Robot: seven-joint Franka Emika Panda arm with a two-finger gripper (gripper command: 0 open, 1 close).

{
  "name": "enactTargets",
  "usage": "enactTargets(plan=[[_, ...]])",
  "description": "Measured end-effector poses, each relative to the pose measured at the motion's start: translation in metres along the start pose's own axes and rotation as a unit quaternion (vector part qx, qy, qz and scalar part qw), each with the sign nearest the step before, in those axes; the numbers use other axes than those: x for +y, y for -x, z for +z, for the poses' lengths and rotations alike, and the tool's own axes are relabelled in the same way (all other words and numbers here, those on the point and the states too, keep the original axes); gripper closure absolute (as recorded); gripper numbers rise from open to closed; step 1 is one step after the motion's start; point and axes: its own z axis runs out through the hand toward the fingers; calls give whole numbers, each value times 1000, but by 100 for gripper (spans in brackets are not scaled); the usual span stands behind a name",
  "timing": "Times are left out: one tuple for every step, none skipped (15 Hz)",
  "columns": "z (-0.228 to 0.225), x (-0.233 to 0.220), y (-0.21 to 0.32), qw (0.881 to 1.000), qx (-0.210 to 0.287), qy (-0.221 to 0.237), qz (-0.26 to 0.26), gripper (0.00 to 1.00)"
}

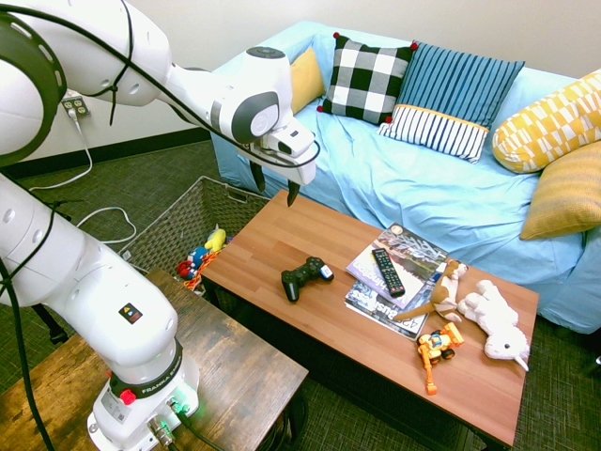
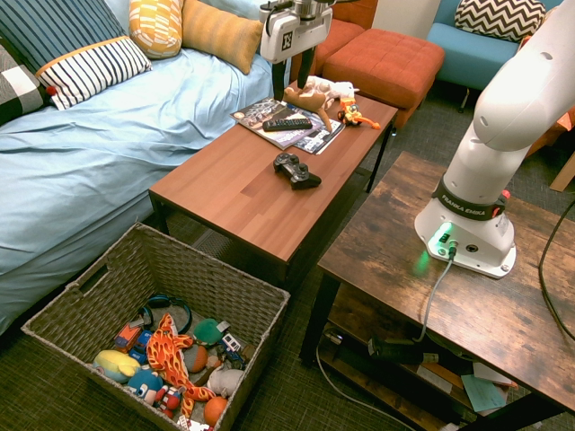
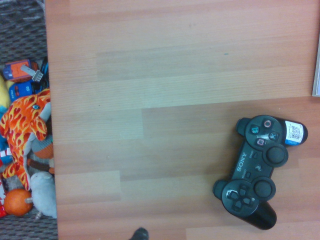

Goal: Put the gamepad in the basket

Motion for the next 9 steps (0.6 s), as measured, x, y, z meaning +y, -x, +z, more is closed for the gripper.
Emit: enactTargets(plan=[[0,-1,-1,1000,0,0,1,0],[0,0,-2,1000,1,1,3,0],[1,2,-5,1000,1,3,9,0],[5,6,-10,1000,3,7,22,0],[10,10,-15,999,3,11,35,0],[18,13,-20,999,0,15,47,0],[29,14,-24,998,-2,17,56,0],[41,14,-27,998,-5,19,65,0],[56,13,-30,997,-9,21,73,0]])
